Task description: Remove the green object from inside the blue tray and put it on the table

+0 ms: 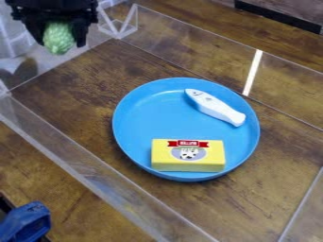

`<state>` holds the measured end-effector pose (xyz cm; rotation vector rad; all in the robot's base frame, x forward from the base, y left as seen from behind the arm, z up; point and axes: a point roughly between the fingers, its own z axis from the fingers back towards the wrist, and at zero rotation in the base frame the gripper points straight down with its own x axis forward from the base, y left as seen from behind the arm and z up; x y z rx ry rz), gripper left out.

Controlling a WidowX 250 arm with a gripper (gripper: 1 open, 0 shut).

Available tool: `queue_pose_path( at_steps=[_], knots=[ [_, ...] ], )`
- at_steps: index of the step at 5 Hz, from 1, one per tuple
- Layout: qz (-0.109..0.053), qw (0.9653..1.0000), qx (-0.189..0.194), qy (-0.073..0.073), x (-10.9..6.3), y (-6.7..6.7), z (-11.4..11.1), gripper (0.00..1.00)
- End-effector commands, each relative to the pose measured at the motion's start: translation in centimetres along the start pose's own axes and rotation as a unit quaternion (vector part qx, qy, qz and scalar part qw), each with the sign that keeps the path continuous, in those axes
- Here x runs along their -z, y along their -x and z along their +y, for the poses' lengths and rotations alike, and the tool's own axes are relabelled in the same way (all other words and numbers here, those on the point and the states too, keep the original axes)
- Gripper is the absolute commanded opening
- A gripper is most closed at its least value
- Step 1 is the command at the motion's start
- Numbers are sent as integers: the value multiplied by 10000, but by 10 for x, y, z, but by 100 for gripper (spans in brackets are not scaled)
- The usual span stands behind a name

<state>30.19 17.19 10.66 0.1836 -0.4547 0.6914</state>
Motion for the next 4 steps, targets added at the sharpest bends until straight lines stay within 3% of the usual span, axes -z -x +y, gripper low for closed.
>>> queue_pose_path(
  at_steps=[1,2,3,4],
  knots=[
    [-256,9996,-62,68,-9,-2,-1,0],
    [-277,9995,-51,125,-6,2,-9,0],
    [-298,9993,-25,207,-6,7,-21,100],
    [-275,9994,-105,206,5,8,-18,100]
  ],
)
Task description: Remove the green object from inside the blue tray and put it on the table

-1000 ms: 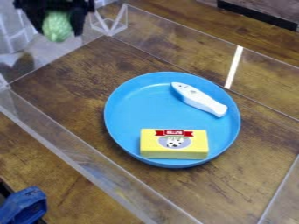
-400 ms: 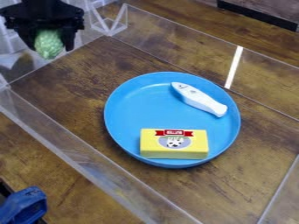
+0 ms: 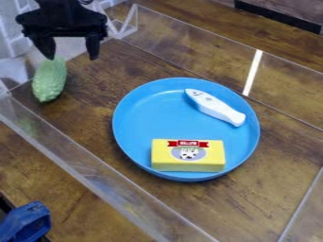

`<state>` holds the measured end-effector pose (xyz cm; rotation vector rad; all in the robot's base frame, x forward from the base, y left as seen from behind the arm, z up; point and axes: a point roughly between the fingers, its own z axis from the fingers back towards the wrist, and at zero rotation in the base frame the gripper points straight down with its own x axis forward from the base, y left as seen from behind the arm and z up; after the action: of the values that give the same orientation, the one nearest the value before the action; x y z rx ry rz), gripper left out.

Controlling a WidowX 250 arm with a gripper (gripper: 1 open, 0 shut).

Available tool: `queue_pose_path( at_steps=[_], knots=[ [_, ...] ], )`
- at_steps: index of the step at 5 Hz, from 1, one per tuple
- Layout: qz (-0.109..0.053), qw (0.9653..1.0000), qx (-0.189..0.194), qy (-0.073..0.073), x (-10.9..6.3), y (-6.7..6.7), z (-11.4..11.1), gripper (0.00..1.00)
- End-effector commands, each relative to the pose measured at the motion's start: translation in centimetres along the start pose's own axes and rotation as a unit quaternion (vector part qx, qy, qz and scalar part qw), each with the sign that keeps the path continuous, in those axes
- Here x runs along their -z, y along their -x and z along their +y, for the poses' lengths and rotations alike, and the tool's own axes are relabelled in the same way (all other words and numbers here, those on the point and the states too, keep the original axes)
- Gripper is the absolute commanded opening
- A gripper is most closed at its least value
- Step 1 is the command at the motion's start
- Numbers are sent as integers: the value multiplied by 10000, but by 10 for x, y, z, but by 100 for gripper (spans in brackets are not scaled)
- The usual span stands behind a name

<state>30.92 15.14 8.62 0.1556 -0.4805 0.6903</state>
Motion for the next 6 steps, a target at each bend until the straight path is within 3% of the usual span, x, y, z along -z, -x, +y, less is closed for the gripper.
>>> queue_pose_path(
  at_steps=[1,4,6],
  knots=[
    [-201,9997,-137,-15,1,-9,9,100],
    [-221,9988,-438,-86,29,-19,27,100],
    [-214,9986,-468,-95,34,-23,35,100]
  ],
)
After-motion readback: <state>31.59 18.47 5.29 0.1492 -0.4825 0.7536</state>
